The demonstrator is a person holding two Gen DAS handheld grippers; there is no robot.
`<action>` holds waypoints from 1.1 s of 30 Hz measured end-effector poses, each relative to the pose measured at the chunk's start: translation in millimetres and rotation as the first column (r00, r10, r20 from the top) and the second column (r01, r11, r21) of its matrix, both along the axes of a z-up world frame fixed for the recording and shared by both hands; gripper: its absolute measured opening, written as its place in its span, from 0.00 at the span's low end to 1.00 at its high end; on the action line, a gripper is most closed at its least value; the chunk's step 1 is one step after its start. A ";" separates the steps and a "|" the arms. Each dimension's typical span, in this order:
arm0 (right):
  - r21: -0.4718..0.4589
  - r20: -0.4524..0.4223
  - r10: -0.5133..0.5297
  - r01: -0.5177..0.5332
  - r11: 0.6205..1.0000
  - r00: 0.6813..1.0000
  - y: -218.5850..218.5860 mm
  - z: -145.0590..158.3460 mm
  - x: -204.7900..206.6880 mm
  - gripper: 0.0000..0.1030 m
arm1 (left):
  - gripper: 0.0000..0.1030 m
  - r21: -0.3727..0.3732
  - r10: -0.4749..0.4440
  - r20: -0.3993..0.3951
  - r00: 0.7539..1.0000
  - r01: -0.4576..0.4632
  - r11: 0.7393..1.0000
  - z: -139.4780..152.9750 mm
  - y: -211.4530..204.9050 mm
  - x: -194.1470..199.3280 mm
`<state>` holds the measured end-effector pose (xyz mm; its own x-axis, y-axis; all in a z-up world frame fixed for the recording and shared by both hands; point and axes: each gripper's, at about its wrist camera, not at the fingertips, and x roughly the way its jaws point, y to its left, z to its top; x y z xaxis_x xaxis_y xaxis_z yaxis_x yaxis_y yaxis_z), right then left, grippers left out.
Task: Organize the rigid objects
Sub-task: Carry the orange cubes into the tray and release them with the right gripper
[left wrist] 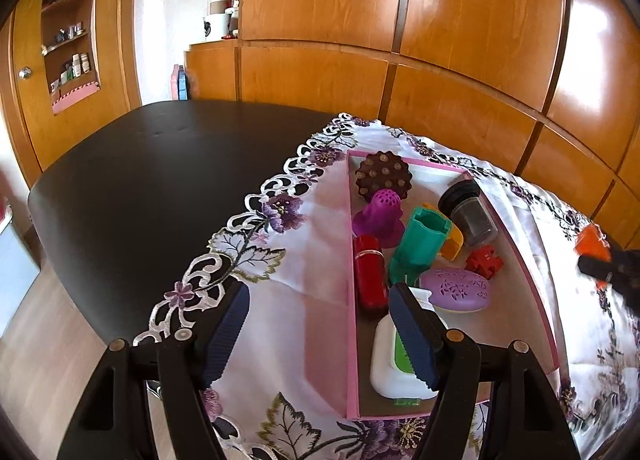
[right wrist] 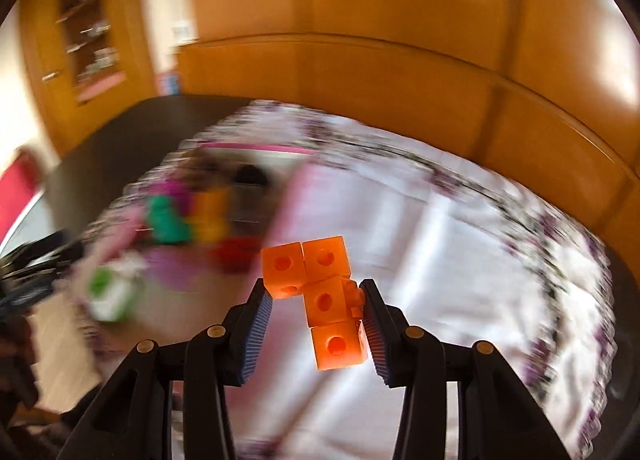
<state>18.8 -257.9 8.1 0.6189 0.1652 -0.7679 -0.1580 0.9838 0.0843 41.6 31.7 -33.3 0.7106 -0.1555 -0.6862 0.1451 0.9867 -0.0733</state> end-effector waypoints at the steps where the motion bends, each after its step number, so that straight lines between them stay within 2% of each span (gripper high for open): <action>1: 0.001 -0.005 0.037 -0.037 0.999 0.999 15.3 -1.9 1.1 0.44 | 0.71 -0.002 0.003 0.004 1.000 -0.003 1.000 1.0 1.5 0.1; 6: 0.020 -0.116 0.144 -0.143 0.990 0.983 70.9 -34.4 13.9 0.44 | 0.71 -0.012 0.015 0.008 1.000 -0.014 1.000 1.8 9.2 -0.2; 12: 0.010 -0.211 0.156 -0.157 0.988 0.965 95.0 -69.1 21.1 0.44 | 0.71 -0.020 0.020 -0.022 1.000 -0.021 1.000 -8.3 14.2 -1.0; 17: -0.045 -0.189 0.106 -0.116 0.992 0.976 95.5 -71.8 30.1 0.43 | 0.72 -0.020 0.016 -0.023 1.000 -0.017 1.000 -9.8 12.8 -2.4; 29: -0.047 -0.169 0.067 -0.076 0.996 0.983 96.4 -71.9 34.8 0.49 | 0.77 0.013 0.005 0.012 1.000 -0.005 1.000 0.3 4.8 -11.7; 33: -0.047 -0.169 0.050 -0.059 0.997 0.984 92.4 -71.8 31.1 0.54 | 0.78 0.022 -0.003 0.016 1.000 0.003 1.000 1.9 0.6 -15.7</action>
